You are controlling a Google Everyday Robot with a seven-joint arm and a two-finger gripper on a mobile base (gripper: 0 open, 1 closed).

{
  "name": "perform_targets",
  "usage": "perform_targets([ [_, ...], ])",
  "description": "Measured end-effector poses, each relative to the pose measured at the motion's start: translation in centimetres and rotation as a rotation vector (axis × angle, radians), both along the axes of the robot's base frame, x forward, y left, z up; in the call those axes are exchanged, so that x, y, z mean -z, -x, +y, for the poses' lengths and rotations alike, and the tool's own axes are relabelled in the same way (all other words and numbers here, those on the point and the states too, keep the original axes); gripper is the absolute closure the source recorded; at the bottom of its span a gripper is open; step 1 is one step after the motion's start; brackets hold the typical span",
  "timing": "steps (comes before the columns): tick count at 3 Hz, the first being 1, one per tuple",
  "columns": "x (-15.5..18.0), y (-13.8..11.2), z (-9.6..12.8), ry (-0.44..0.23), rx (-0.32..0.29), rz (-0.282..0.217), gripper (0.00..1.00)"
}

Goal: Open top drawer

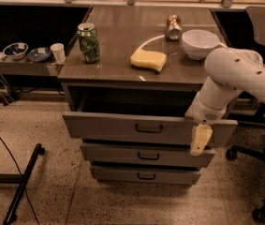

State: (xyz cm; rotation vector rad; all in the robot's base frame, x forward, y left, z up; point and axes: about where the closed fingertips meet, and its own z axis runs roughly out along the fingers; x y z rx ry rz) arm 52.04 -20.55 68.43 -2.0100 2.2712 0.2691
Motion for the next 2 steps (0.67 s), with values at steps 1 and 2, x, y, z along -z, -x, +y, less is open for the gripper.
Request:
perform_targets([
  [1, 0.3, -0.1, 0.3, -0.003, -0.004, 0.010, 0.42],
  [2, -2.4, 1.2, 0.8, -0.052, -0.030, -0.024, 0.64],
])
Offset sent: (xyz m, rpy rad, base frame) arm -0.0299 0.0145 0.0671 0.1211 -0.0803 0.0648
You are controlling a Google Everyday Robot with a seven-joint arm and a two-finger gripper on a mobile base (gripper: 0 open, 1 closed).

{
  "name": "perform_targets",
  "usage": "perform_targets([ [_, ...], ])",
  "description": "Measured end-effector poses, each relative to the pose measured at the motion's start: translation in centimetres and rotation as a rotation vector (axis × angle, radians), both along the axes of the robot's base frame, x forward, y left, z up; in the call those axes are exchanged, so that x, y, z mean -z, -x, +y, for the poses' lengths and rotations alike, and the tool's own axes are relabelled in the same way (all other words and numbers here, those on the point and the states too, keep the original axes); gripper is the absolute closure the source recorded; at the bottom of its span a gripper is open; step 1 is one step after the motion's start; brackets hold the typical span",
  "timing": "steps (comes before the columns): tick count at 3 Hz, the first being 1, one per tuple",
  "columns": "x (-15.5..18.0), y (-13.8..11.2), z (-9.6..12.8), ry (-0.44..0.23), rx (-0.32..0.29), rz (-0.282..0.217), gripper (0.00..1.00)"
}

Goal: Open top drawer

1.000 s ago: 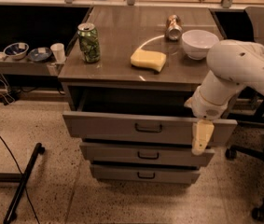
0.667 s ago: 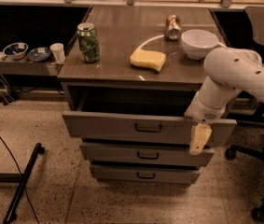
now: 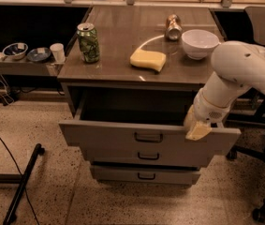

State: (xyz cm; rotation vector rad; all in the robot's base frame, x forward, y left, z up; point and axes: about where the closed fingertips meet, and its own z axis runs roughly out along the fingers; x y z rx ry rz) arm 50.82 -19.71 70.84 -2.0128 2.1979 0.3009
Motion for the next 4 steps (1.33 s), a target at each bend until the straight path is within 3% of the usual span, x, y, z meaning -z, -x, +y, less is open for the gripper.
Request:
perform_targets([
  [1, -3.7, 3.1, -0.2, -0.071, -0.017, -0.020, 0.56],
  [2, -7.0, 4.9, -0.7, -0.092, -0.005, -0.051, 0.71],
  [3, -8.1, 3.8, 0.5, -0.073, 0.005, -0.079, 0.95],
  [4, -5.2, 1.1, 3.5, -0.036, 0.034, -0.104, 1.00],
])
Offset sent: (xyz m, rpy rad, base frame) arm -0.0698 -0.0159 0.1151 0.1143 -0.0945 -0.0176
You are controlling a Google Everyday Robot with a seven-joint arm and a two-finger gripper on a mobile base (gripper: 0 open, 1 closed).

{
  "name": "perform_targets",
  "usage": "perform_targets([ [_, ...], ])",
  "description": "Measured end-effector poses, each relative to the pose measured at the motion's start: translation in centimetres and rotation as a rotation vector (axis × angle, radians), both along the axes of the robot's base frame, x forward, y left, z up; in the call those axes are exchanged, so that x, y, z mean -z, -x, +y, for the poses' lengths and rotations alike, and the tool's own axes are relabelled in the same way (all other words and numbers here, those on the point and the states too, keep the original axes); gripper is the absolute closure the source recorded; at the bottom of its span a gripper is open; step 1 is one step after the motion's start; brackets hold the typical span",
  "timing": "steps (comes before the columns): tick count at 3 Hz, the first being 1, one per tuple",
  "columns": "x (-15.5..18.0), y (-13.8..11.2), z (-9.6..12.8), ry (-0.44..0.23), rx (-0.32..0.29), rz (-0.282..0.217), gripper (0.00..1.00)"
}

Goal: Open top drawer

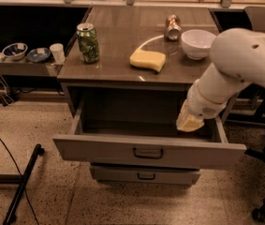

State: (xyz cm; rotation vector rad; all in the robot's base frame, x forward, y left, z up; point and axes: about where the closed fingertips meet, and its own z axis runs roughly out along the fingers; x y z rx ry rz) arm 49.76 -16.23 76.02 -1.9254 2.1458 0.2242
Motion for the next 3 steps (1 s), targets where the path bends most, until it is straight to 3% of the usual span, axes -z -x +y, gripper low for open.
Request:
perform_targets([
  [1, 2.78, -1.54, 1.95, 0.032, 0.041, -0.027, 1.00],
  [3, 3.03, -1.88, 2.23, 0.049, 0.031, -0.029, 1.00],
])
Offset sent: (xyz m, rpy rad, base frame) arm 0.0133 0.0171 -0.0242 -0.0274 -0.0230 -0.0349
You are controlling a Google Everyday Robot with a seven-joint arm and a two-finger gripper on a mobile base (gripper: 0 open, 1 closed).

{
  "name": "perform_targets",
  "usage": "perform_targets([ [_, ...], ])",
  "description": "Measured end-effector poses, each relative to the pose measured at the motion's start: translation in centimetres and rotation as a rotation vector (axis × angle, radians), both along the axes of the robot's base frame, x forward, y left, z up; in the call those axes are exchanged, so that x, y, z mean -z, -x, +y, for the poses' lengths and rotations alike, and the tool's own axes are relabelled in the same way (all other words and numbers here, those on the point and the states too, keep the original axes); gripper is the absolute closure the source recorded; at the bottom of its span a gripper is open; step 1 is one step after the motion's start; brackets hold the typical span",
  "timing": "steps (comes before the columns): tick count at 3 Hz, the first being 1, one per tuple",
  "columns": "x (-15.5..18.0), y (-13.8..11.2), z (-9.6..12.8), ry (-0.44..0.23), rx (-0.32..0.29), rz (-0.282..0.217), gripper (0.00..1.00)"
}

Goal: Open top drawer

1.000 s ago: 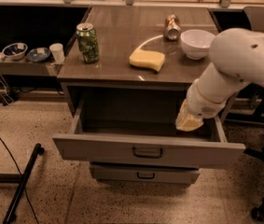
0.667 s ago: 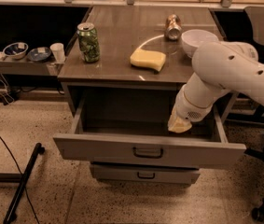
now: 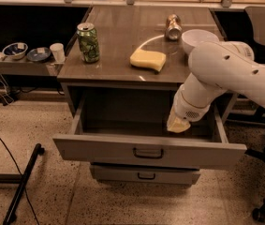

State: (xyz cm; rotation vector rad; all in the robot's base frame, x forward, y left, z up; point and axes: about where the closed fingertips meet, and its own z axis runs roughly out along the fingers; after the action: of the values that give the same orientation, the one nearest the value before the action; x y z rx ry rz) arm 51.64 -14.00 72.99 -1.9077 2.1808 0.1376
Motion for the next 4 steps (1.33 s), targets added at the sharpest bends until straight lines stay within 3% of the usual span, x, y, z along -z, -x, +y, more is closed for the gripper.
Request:
perform_targets([
  [2, 3.9, -4.8, 0.9, -0.018, -0.030, -0.083, 1.00],
  [3, 6.9, -6.4, 1.2, -0.005, -0.037, -0.066, 1.00],
  [4, 10.0, -6.1, 1.6, 0.009, -0.075, 0.009, 1.00],
])
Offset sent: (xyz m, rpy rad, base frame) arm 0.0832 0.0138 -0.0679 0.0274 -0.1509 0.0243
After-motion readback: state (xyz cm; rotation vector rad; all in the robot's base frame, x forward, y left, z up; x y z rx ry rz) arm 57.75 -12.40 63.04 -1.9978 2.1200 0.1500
